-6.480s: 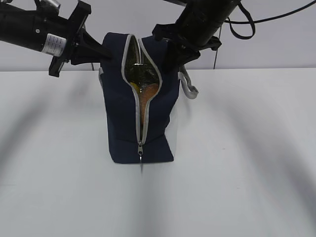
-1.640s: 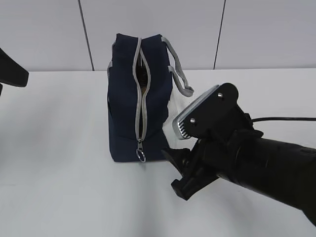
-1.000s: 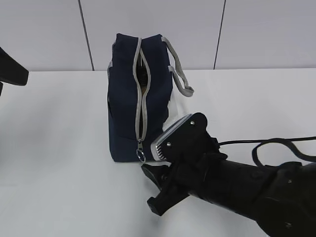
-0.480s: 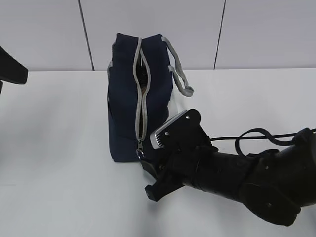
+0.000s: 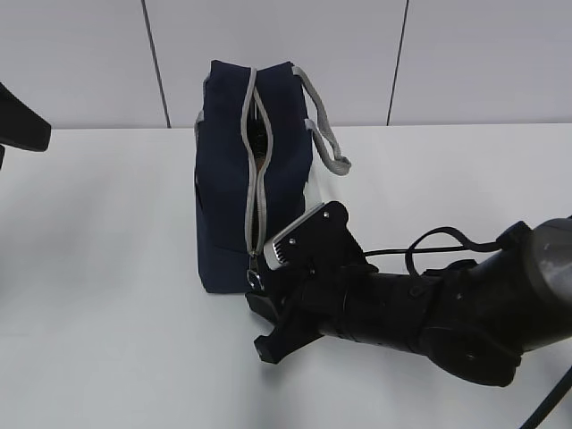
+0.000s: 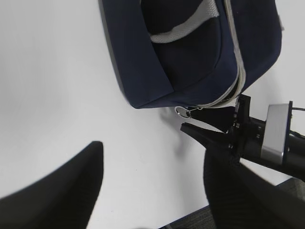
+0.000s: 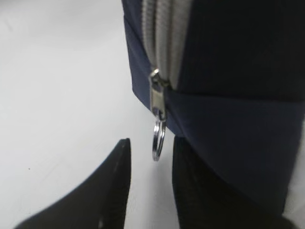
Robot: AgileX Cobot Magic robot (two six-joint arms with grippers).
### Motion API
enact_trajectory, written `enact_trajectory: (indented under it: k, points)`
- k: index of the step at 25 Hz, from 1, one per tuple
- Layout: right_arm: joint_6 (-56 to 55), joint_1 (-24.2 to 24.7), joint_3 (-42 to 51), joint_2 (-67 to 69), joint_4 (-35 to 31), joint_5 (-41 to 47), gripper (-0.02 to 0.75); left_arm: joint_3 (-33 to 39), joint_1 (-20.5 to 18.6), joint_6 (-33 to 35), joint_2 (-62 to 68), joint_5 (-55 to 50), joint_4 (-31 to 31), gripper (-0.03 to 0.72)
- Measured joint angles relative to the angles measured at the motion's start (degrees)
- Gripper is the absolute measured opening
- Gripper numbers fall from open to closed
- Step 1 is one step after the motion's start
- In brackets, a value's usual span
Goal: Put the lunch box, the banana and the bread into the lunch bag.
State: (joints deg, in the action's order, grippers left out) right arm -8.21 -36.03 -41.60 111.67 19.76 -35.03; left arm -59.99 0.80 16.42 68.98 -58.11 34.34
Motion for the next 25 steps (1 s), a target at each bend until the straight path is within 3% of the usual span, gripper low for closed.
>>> enact_trajectory:
  k: [7,12,25]
  points:
    - [-0.22,0.00,-2.05,2.29,0.12,-0.72,0.157,0.00,0.00,0.00,0.00,0.40,-0.05,0.456]
    - [-0.22,0.00,-2.18,2.32,0.12,-0.85,-0.004,0.00,0.00,0.00,0.00,0.58,-0.05,0.456]
    - [-0.26,0.00,-0.21,1.21,2.32,-1.35,-0.016,0.00,0.00,0.20,0.00,0.76,-0.05,0.456]
